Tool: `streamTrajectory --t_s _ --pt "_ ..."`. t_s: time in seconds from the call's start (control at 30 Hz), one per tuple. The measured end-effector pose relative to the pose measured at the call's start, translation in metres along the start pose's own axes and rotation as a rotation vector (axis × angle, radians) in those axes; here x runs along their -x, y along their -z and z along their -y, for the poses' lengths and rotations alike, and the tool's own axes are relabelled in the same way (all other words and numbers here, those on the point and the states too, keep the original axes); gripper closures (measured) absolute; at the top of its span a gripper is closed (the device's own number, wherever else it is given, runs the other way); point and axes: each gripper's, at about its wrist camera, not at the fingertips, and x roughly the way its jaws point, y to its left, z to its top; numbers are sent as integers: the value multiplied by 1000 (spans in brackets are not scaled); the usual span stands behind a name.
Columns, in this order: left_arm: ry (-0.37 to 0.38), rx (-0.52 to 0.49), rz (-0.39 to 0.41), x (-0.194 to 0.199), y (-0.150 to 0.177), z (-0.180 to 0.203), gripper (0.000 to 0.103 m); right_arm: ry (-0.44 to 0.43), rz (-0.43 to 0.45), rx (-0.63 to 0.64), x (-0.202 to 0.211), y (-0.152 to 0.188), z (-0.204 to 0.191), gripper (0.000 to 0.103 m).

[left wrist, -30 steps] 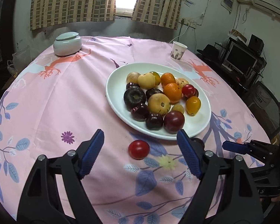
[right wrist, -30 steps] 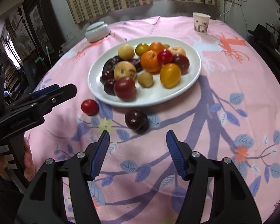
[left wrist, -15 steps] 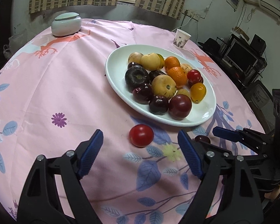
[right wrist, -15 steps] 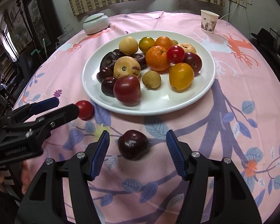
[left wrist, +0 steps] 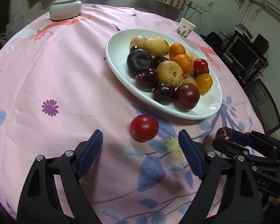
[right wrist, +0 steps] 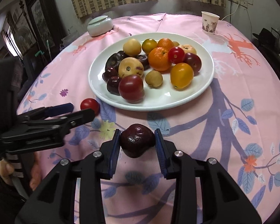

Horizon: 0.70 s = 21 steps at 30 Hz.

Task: Organize fruits
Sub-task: 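Grasp a dark red plum with the right tool while the left grasps the red tomato, then carry the plum and tomato onto the plate and open both tools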

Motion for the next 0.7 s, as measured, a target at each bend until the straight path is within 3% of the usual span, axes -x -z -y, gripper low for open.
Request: streamTrajectory --t_s 0.13,0.3,0.33,0.5,0.7 --pt "-54 -43 -6 -7 0 9 23 -32 -10 -45 8 6 12 66" --pt "-82 -82 10 -10 -2 15 55 -61 -4 -84 19 14 24 66" --pt "-74 -82 12 -9 -2 15 69 -63 3 -89 22 15 25 66" --pt "-43 -92 57 9 2 24 70 -75 24 -109 33 20 33 66" --pt "24 -161 105 42 9 59 70 -76 20 -125 33 22 40 66"
